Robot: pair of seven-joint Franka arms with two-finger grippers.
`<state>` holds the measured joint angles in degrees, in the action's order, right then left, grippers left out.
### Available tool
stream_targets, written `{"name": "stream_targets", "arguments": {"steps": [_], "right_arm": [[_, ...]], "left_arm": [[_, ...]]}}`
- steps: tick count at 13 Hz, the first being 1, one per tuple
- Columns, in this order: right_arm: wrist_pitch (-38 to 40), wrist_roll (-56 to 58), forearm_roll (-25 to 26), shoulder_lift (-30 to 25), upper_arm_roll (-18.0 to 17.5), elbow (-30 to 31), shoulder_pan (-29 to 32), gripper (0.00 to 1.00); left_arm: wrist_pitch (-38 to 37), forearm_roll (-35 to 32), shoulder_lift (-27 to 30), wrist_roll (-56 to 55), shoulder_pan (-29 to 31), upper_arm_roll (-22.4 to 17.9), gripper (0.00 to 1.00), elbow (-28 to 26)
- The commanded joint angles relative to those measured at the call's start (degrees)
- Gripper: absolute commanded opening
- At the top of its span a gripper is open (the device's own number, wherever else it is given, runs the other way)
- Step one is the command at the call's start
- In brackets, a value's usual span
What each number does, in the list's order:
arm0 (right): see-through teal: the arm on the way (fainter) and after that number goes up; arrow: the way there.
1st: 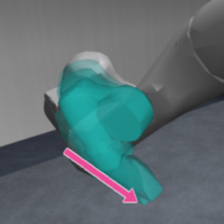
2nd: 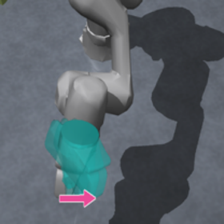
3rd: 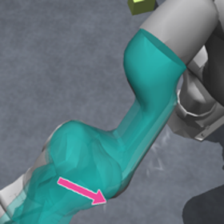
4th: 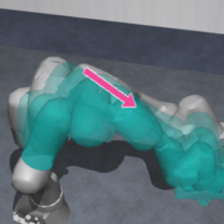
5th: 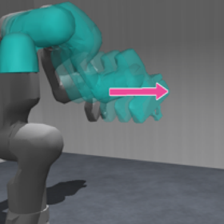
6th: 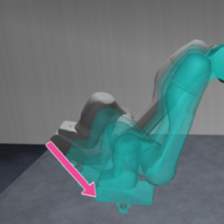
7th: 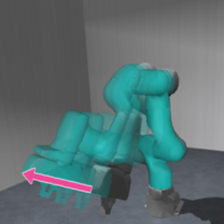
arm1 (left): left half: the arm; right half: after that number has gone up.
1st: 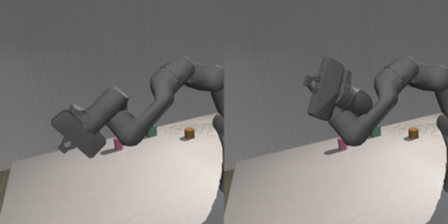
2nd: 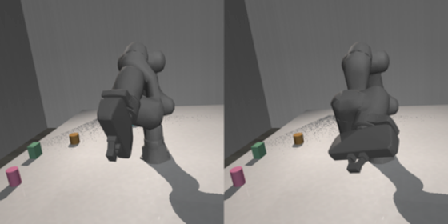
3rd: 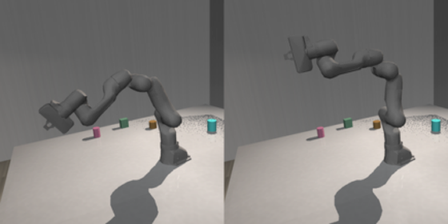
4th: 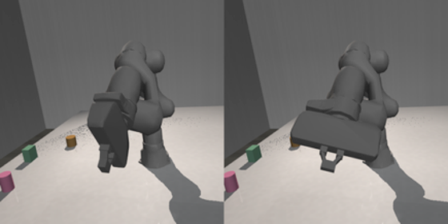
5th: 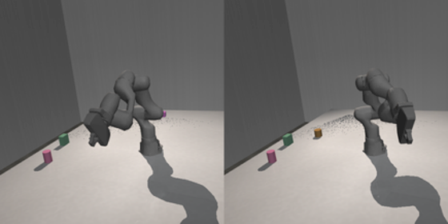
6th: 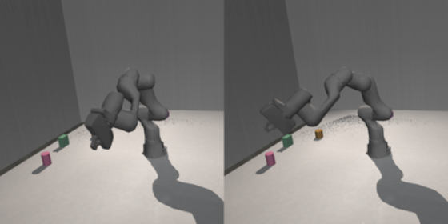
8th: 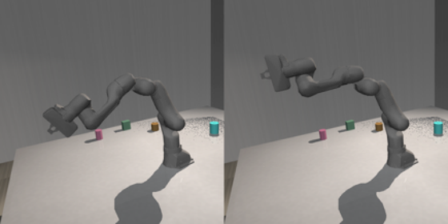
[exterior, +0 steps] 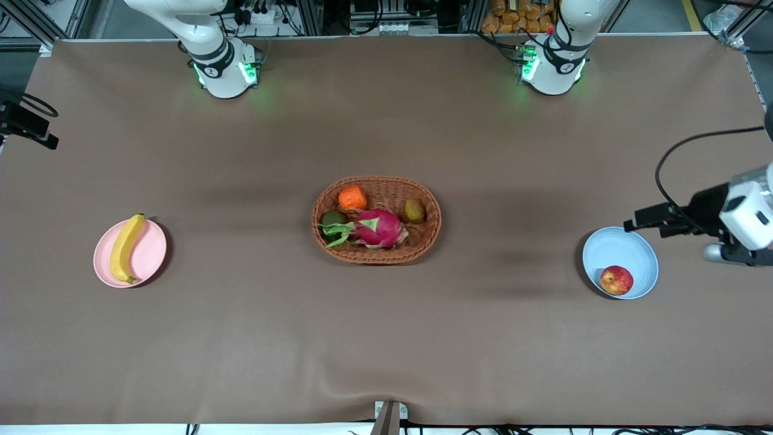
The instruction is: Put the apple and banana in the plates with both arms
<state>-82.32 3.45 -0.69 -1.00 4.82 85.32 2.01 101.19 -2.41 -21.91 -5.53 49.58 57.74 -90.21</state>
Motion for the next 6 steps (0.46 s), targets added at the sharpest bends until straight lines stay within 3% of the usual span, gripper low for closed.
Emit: {"name": "stream_targets", "arguments": {"steps": [1, 6], "right_arm": [[0.6, 0.7, 0.7, -0.1, -0.1, -0.8, 0.1, 1.0], [0.6, 0.7, 0.6, -0.1, -0.3, -0.8, -0.2, 1.0]], "left_arm": [[-4.0, -3.5, 6.4, -4.3, 0.9, 2.1, 1.0, -0.6], [-11.5, -5.7, 8.8, -4.5, 1.0, 2.9, 1.0, 4.7]]}}
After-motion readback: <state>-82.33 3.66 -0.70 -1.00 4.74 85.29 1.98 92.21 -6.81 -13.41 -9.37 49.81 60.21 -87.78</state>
